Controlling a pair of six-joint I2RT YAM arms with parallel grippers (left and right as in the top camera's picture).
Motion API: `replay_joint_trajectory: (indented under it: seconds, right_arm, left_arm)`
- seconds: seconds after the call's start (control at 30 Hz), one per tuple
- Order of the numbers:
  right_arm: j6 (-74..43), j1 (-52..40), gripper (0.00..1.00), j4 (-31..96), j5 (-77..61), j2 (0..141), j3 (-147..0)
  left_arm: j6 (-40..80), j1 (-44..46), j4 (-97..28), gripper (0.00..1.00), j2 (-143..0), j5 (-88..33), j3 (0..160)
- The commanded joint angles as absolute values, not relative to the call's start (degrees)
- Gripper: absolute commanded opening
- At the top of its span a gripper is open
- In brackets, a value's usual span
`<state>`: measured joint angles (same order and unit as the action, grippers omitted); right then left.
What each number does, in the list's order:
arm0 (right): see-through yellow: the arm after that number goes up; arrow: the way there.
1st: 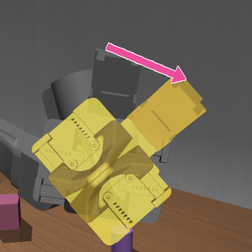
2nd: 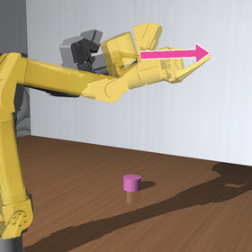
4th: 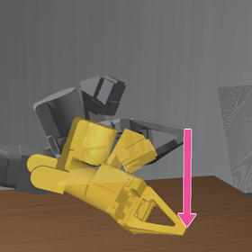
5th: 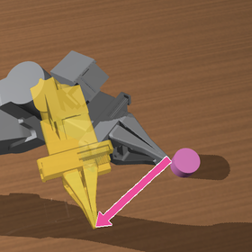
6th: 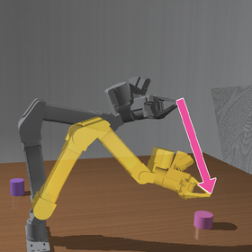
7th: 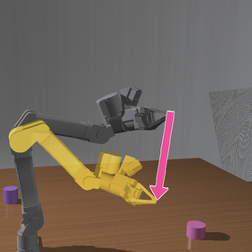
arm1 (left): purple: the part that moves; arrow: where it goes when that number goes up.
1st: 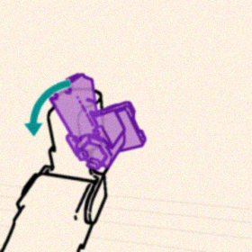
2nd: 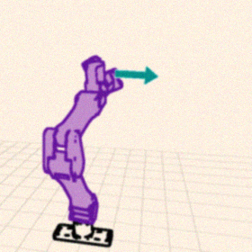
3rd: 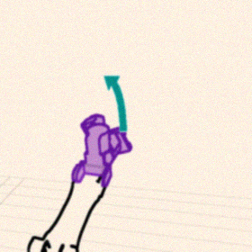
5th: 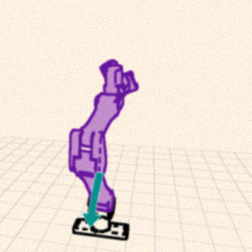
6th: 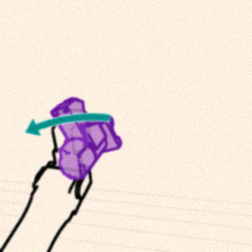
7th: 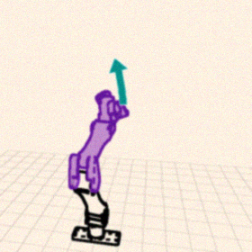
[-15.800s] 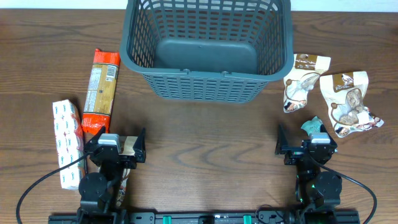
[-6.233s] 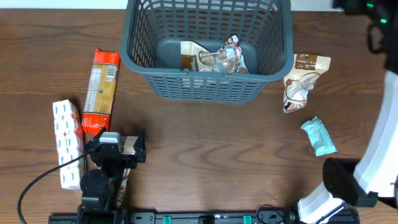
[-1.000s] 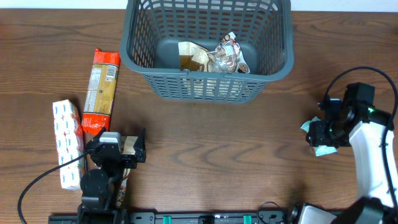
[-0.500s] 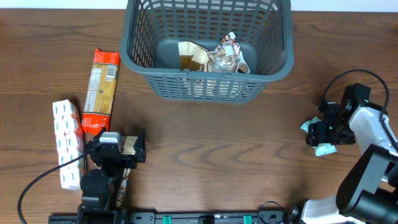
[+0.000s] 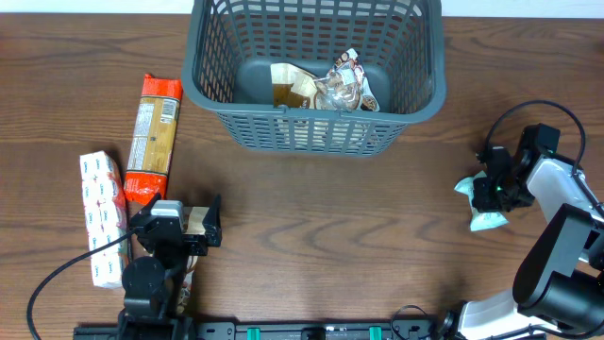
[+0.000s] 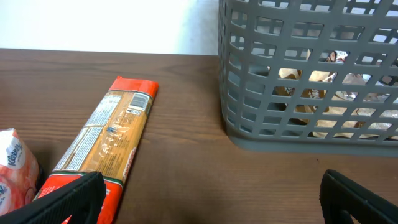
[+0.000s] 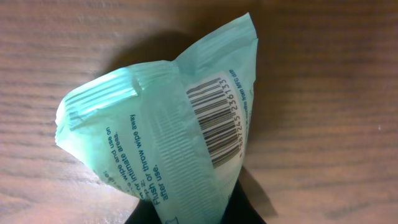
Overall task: Pack container
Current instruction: 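Move the right gripper down and grasp the mint-green packet, then carry the green packet into the basket and open the right gripper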
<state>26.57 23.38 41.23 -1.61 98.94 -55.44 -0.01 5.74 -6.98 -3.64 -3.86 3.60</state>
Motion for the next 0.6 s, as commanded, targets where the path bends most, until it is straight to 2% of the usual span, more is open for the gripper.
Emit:
replay_joint_trajectory:
  seconds: [0.0,0.13,0.37,0.5,0.57]
  right_arm:
    - [24.9,22.4,0.01,40.5,-6.8,99.6,-56.8]
    - [19.4,19.6,0.01,42.6,-7.4,98.4,-64.2]
    - [11.6,12.5,0.01,44.5,-8.0,95.0,-89.5]
    - [12.1,6.9,0.01,44.6,-8.0,94.8,-105.5]
    - [18.7,3.3,0.01,45.5,-10.7,94.8,-111.3]
  left_arm:
    - [-0.1,5.9,-7.6,0.98,-3.6,-3.4,2.1]
    - [-0.1,5.9,-7.6,0.98,-3.6,-3.4,2.1]
    - [-0.1,5.9,-7.6,0.98,-3.6,-3.4,2.1]
    - [-0.1,5.9,-7.6,0.99,-3.6,-3.5,2.1]
    - [-0.1,5.9,-7.6,0.99,-3.6,-3.4,2.1]
